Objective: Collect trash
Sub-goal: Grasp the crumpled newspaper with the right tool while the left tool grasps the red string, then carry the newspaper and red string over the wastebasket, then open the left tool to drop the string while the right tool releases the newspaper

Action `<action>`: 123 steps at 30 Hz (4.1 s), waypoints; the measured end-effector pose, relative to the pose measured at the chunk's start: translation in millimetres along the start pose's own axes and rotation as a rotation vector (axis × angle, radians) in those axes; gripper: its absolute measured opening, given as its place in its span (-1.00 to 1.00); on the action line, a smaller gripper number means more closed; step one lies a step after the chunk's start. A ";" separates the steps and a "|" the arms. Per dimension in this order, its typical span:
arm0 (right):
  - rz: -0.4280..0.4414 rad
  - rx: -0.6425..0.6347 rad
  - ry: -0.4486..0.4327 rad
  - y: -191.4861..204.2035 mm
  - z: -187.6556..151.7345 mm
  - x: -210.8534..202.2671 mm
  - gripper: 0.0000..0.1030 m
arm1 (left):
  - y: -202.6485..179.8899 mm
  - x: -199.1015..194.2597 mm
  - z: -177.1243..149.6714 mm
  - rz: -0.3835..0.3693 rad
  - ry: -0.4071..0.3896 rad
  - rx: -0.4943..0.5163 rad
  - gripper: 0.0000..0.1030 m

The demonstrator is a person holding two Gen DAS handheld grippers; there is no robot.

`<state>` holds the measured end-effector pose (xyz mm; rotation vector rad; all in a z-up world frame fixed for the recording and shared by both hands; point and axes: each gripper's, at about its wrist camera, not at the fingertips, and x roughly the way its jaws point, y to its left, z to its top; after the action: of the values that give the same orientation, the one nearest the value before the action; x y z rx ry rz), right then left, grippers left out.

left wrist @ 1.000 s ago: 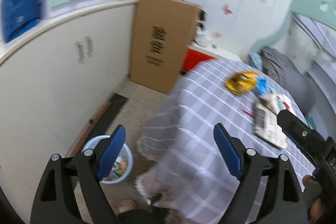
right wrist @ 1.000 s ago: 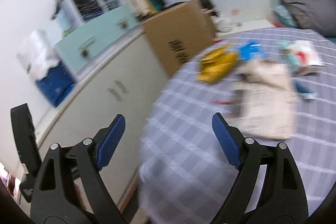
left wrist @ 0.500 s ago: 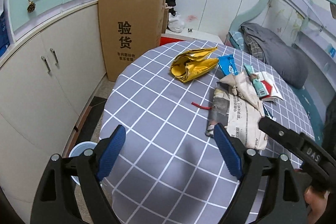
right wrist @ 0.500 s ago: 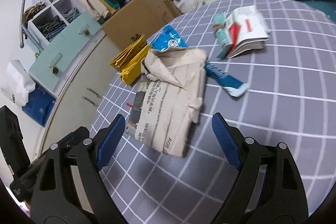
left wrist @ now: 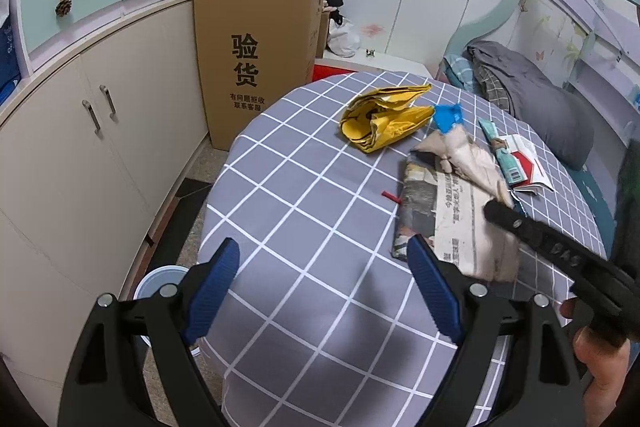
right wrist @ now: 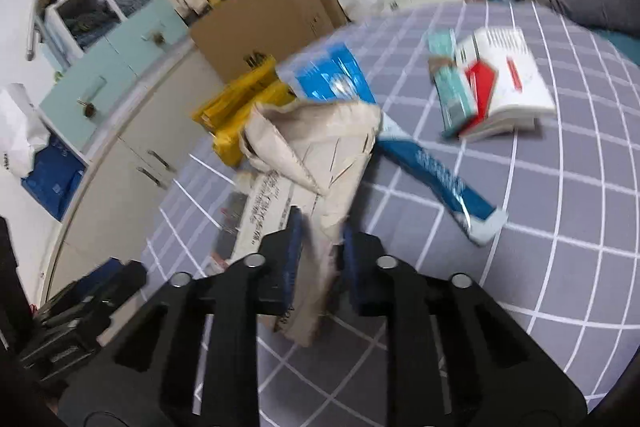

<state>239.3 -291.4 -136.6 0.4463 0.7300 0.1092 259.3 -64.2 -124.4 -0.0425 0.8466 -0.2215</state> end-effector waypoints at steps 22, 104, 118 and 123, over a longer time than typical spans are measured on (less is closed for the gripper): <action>-0.182 -0.191 -0.266 -12.6 26.9 -95.4 -0.94 | -85.4 29.2 16.4 -0.077 -0.005 0.244 0.62; 0.046 -0.547 0.474 301.3 -212.5 287.2 -0.94 | 376.1 139.7 -135.6 0.245 0.322 -0.552 0.42; 0.066 -0.567 0.488 317.4 -224.4 317.5 -0.89 | 408.9 135.1 -156.3 0.277 0.341 -0.632 0.43; 0.062 -0.564 0.486 312.7 -222.8 309.6 -0.77 | 406.4 120.6 -149.6 0.273 0.309 -0.633 0.44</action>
<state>339.1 146.6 -340.2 -0.1076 1.1160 0.4808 296.9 314.7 -363.4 -0.4920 1.1924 0.3119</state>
